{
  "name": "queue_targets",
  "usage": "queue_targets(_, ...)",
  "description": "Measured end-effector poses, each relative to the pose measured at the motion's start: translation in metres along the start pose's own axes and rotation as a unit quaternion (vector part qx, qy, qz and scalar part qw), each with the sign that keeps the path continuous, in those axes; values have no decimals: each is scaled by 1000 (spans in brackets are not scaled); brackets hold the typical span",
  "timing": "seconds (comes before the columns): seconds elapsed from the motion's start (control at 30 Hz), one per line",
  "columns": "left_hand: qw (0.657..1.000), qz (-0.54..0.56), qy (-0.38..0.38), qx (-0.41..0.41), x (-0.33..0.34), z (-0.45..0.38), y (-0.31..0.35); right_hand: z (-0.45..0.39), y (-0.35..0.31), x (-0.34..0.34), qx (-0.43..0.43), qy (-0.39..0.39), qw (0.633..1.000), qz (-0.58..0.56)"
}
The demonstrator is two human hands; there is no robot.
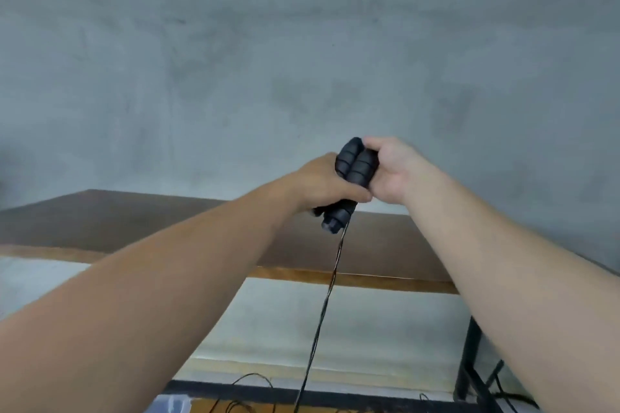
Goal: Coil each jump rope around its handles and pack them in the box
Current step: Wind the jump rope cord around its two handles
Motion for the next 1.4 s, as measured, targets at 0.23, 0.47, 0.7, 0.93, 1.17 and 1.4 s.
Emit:
queue_targets(0.23, 998, 57, 37, 6, -8, -3, 15, 2, -37, 7, -24, -21, 999, -35)
queue_targets(0.47, 986, 14, 165, 6, -23, -13, 60, 1, -87, 25, -70, -26, 997, -22)
queue_targets(0.7, 983, 3, 184, 28, -44, -4, 80, 23, -118, 20, -124, 15, 963, 239)
queue_targets(0.93, 995, 85, 21, -46, -45, 26, 28, 17, -77, -24, -306, 94, 872, 370)
queue_targets(1.17, 968, 226, -14, -104, -20, 38, -13, 13, 31, -29, -176, 21, 973, 147)
queue_targets(1.4, 962, 224, -56, -148, -1, 52, -60, 26, 69, -30, -208, 23, 928, 310)
Point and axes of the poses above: each hand's wrist, its own z-axis away from the middle knuckle, its own x-axis out of the palm, y = z × x, the point moved 2 cm from there along -z, towards the middle knuckle, and after that the axes turned 4 degrees about -x, right-handed, at the moved point
